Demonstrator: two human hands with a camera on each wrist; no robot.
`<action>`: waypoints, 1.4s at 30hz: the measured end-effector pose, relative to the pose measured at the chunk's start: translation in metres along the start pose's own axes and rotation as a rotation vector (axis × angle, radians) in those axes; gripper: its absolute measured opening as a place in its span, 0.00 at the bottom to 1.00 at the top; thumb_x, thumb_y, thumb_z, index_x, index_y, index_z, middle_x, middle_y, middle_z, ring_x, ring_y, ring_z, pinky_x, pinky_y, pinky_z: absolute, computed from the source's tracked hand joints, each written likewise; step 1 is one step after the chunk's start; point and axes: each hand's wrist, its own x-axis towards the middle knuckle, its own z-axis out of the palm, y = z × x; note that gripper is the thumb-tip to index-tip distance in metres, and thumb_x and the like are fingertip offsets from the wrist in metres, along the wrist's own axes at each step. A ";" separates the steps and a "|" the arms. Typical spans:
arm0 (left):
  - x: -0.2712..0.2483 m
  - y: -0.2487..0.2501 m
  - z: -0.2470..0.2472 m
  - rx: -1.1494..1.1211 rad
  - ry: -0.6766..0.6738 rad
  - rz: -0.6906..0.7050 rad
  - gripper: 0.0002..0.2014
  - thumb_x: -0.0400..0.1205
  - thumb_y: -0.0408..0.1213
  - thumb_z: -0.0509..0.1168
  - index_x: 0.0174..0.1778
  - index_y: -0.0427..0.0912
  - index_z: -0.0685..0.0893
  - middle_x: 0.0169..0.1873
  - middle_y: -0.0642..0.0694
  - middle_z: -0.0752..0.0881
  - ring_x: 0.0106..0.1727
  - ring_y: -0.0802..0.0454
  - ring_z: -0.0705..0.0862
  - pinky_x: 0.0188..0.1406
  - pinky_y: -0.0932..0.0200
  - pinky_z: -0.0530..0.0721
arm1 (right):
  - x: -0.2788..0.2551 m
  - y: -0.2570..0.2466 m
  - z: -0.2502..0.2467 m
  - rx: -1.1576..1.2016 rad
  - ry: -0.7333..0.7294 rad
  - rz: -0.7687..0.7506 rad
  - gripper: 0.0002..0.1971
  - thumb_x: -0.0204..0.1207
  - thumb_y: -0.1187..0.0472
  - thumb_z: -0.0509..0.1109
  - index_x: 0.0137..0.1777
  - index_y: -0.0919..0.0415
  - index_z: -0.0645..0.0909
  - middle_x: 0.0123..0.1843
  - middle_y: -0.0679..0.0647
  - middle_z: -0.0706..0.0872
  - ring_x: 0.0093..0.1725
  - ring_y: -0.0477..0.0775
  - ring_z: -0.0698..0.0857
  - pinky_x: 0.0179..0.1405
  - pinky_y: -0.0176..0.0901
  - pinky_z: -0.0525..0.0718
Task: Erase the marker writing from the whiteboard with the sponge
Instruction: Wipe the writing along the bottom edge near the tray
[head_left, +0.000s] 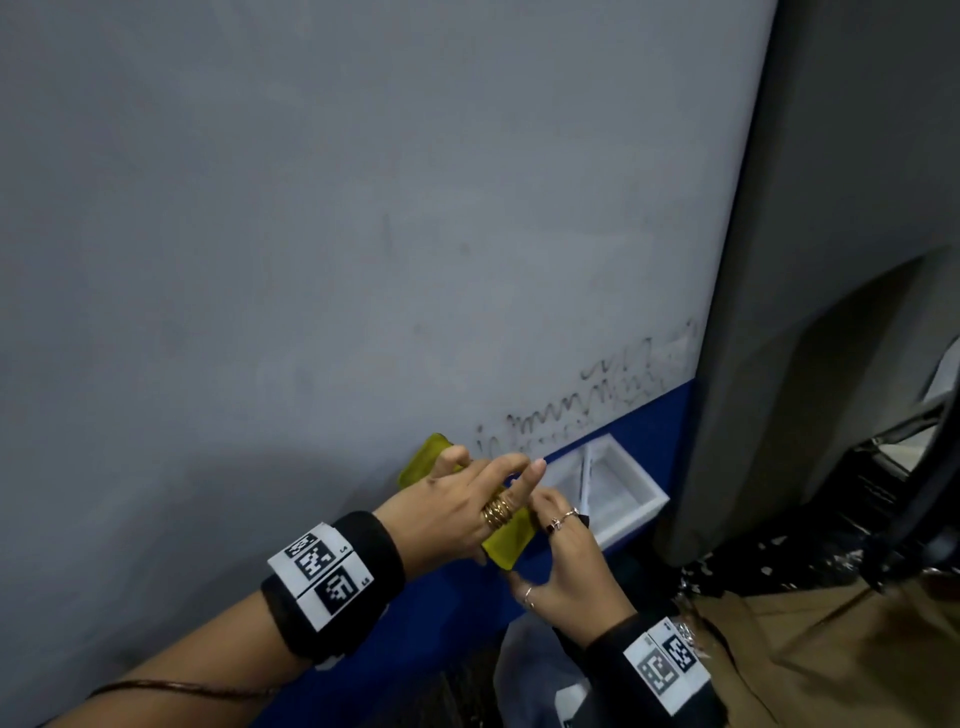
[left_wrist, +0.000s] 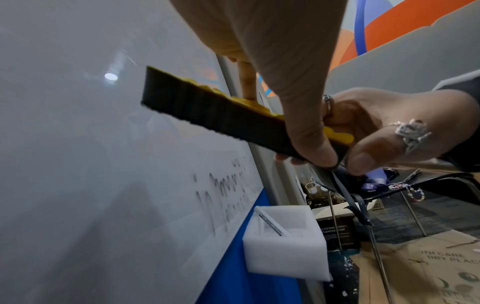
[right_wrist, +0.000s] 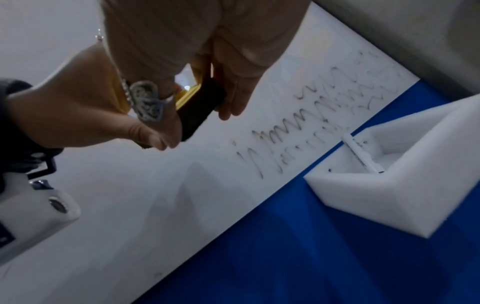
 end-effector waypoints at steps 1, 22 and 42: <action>0.000 0.002 0.000 -0.006 -0.007 -0.001 0.78 0.49 0.67 0.79 0.81 0.29 0.38 0.64 0.40 0.69 0.49 0.51 0.87 0.53 0.49 0.66 | -0.001 -0.001 0.000 -0.004 0.000 0.005 0.36 0.62 0.61 0.77 0.72 0.60 0.70 0.64 0.47 0.75 0.65 0.36 0.73 0.65 0.28 0.73; 0.000 -0.019 0.001 0.087 -0.088 -0.113 0.38 0.39 0.62 0.80 0.46 0.53 0.89 0.44 0.54 0.84 0.48 0.53 0.86 0.67 0.36 0.58 | -0.025 0.004 -0.008 -0.042 -0.012 0.208 0.36 0.61 0.42 0.74 0.70 0.45 0.68 0.62 0.37 0.75 0.63 0.35 0.73 0.63 0.35 0.75; 0.011 -0.146 -0.040 0.451 0.358 -0.504 0.31 0.83 0.56 0.48 0.83 0.58 0.50 0.82 0.49 0.34 0.81 0.45 0.29 0.73 0.40 0.29 | 0.051 -0.069 0.091 0.371 0.193 0.716 0.27 0.85 0.56 0.54 0.82 0.44 0.52 0.68 0.60 0.71 0.64 0.54 0.71 0.64 0.37 0.65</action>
